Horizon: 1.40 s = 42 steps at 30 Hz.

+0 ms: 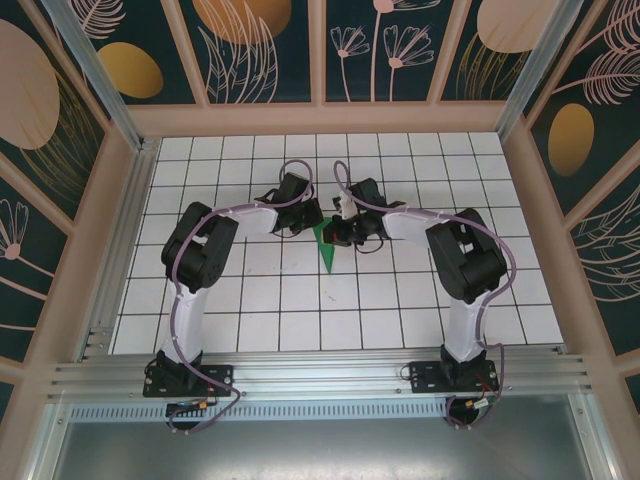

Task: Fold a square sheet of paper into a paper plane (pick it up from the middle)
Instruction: Fold the wing for the fifth time at the center of the table.

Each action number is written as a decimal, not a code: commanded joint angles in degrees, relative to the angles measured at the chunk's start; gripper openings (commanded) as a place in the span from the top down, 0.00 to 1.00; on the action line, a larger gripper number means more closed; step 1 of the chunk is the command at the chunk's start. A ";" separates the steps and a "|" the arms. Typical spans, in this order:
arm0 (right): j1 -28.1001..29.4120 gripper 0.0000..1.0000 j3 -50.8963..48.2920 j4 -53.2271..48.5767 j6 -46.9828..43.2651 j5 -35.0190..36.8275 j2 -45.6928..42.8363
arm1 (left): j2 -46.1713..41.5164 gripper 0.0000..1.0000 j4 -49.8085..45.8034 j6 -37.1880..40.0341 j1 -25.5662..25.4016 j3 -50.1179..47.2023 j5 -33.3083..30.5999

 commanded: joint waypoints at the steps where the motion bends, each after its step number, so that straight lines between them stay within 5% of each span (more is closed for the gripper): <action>1: 2.00 1.00 1.78 1.18 3.97 1.56 1.60 | 3.20 0.98 -4.82 -1.84 0.29 -1.59 -2.12; 16: 0.86 1.00 1.30 2.37 7.50 5.63 6.41 | 3.15 0.99 -4.51 -3.53 0.53 -2.65 -1.92; 42: 1.54 1.00 -12.89 -7.97 -1.01 -7.50 -1.03 | 4.20 1.00 -5.66 -2.94 1.34 -2.83 -4.34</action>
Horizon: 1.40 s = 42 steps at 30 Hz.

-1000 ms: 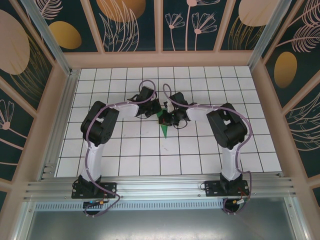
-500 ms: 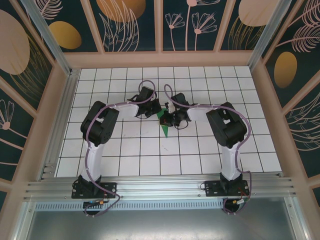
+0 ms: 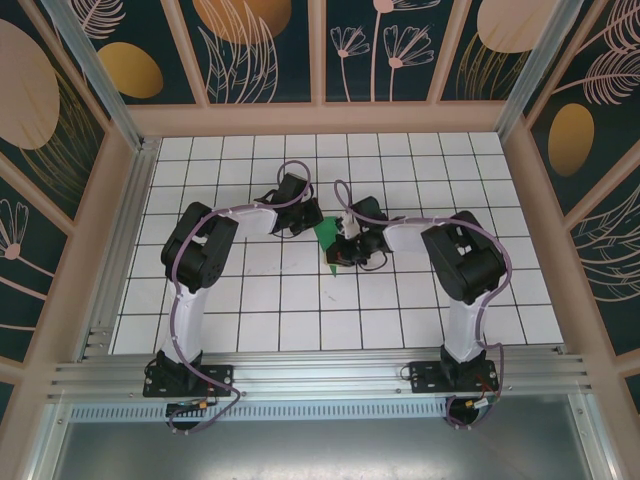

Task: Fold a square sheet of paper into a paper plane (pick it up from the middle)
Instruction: Fold the wing for the fifth time at the center of the table.

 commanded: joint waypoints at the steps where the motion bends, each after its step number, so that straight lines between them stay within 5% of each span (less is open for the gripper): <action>1: 1.36 1.00 -4.47 -10.39 -1.36 -3.25 -0.93 | 4.20 1.00 -6.59 0.08 1.36 -2.06 -4.65; 13: 2.18 1.00 -11.52 -11.54 -2.50 -4.27 -5.68 | 4.29 1.00 -6.62 0.33 1.54 -1.91 -4.65; 24: -0.76 1.00 -4.53 -7.81 0.06 0.05 -17.60 | 3.85 1.00 -5.74 1.08 1.49 -2.15 -3.33; 42: -0.66 1.00 -2.57 -4.13 2.23 -1.90 -2.24 | 1.78 0.98 -5.21 1.55 1.53 -1.49 -1.17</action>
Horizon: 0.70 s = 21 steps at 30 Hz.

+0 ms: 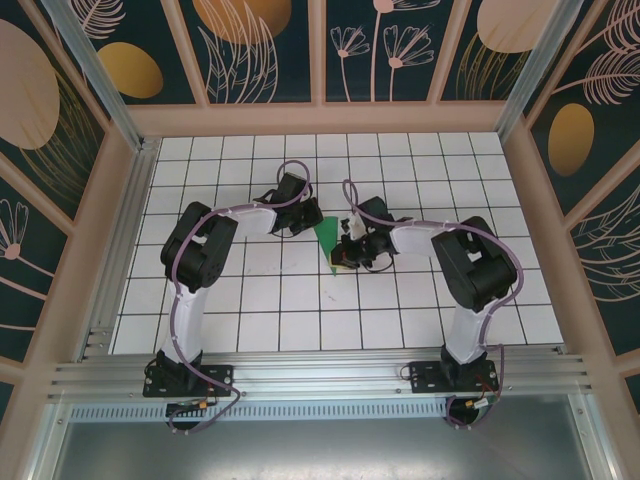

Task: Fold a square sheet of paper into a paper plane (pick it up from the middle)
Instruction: Fold the wing for the fifth time at the center of the table.

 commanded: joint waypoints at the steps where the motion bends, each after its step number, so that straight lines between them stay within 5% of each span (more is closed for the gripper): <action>1: 0.37 1.00 -0.88 -1.58 -0.75 -0.57 2.16 | 1.33 0.98 -5.50 1.53 1.11 -1.34 -2.19; 7: 0.15 1.00 -0.95 -4.74 -0.52 3.55 4.47 | -2.32 0.90 -5.82 6.05 1.11 2.66 2.11; 13: -0.34 1.00 -1.02 -5.26 1.44 5.10 5.57 | -9.45 0.84 4.05 2.98 0.04 -5.64 8.17; 21: -0.33 1.00 -0.94 -5.78 1.89 5.38 6.10 | -9.01 0.86 6.08 1.07 -4.57 -10.10 5.18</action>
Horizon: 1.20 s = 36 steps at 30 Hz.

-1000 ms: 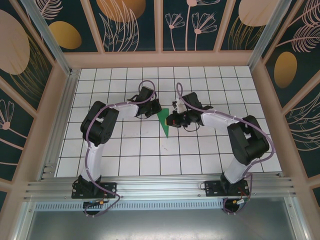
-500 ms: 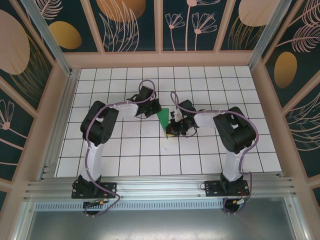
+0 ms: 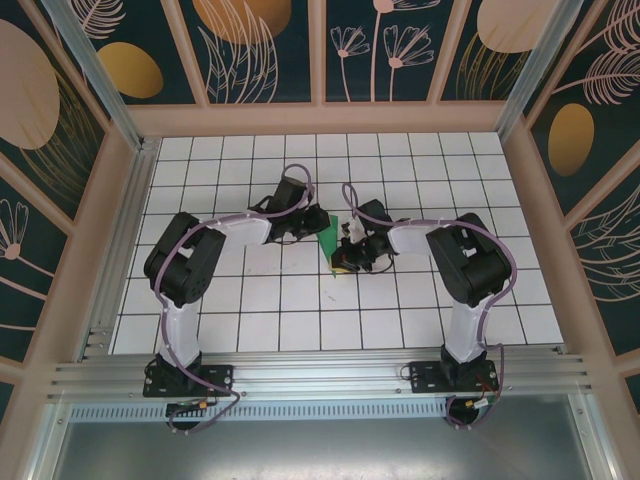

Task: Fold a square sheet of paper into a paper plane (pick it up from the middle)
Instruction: Fold the wing for the fifth time at the center of the table.

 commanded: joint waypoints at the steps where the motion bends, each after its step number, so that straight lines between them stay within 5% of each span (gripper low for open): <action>1: -0.18 1.00 -0.96 -5.59 0.56 5.95 3.84 | 0.71 0.86 1.08 -1.40 -1.57 -1.33 -1.45; 7: -0.11 1.00 -0.93 -5.69 1.23 6.13 4.50 | 3.53 0.87 2.21 -2.90 -2.88 -3.23 -0.44; 16: -0.01 1.00 -1.30 -8.20 1.02 8.69 5.33 | 5.42 0.90 -2.72 -0.91 -2.50 -1.81 -7.28; 36: 1.05 1.00 -4.05 -10.25 0.25 11.12 5.94 | 11.54 0.90 -8.21 3.56 7.09 7.74 -11.70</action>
